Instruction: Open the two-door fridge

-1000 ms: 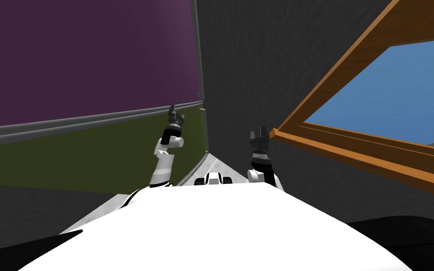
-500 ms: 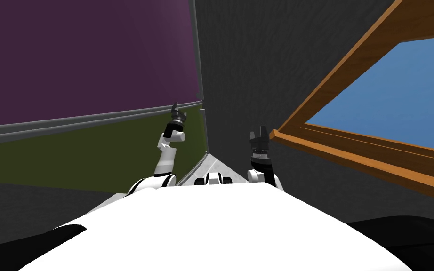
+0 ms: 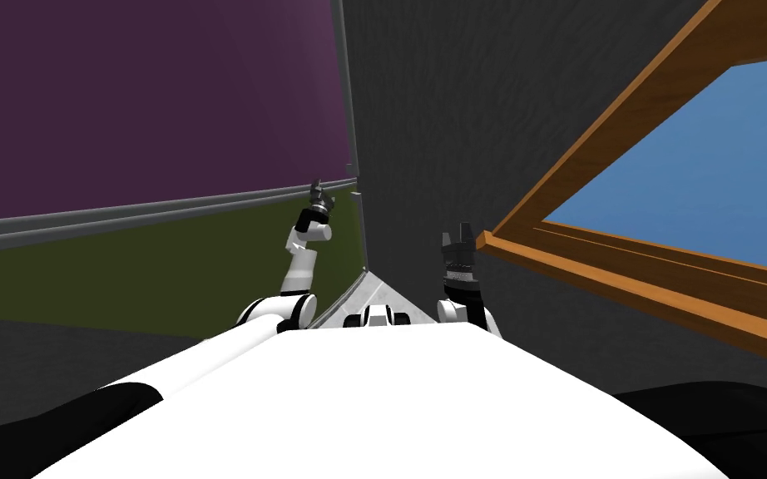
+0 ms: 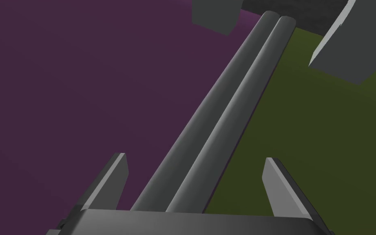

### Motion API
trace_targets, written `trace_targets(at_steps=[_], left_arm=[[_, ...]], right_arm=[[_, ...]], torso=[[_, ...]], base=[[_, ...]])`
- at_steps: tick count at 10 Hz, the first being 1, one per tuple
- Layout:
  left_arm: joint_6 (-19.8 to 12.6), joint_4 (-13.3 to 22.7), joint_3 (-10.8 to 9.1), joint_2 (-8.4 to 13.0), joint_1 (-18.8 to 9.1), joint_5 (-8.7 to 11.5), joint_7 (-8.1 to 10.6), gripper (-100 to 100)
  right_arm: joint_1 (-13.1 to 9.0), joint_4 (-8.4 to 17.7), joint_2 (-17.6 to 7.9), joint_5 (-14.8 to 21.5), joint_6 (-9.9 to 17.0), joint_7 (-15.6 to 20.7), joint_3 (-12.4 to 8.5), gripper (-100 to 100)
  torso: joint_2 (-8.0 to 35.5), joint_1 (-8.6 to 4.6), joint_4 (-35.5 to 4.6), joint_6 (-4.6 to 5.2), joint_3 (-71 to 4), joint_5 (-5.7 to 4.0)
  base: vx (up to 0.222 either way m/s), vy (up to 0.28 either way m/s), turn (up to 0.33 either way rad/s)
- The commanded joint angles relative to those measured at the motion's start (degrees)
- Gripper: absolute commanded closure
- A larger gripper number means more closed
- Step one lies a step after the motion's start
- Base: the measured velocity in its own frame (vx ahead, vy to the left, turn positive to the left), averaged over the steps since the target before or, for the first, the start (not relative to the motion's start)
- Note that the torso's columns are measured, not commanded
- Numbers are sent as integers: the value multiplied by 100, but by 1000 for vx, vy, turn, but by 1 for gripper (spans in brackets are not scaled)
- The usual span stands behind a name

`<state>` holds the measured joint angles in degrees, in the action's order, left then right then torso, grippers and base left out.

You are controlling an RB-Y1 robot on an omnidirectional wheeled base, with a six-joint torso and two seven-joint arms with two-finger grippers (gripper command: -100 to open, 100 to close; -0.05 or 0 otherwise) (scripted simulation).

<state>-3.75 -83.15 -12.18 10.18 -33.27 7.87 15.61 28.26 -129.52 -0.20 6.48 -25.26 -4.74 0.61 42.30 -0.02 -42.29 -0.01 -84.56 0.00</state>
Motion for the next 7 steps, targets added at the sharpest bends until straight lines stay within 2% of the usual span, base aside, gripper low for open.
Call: trace_targets(at_steps=[1,4,5,6,7], left_arm=[[-302,440,-75,43,-459,85,84,-100],[-471,857,-120,56,-970,132,129,-100],[-471,910,-120,56,-972,132,129,-100],[-637,1111,-164,70,-1223,179,174,-100],[-637,1240,-164,70,-1297,179,174,-100]], right_arm=[[0,0,0,0,0,0,0,0],[0,0,0,0,0,0,0,0],[0,0,0,0,0,0,0,0],[0,0,0,0,0,0,0,0],[0,0,0,0,0,0,0,0]], torso=[[1,3,0,1,0,0],[-4,-3,1,0,-2,-1],[-1,1,1,1,-1,0],[3,10,0,0,2,3],[1,4,-1,0,1,1]], base=[[14,-38,53],[15,-44,31],[1,-19,-2],[5,-33,37],[7,-32,33]])
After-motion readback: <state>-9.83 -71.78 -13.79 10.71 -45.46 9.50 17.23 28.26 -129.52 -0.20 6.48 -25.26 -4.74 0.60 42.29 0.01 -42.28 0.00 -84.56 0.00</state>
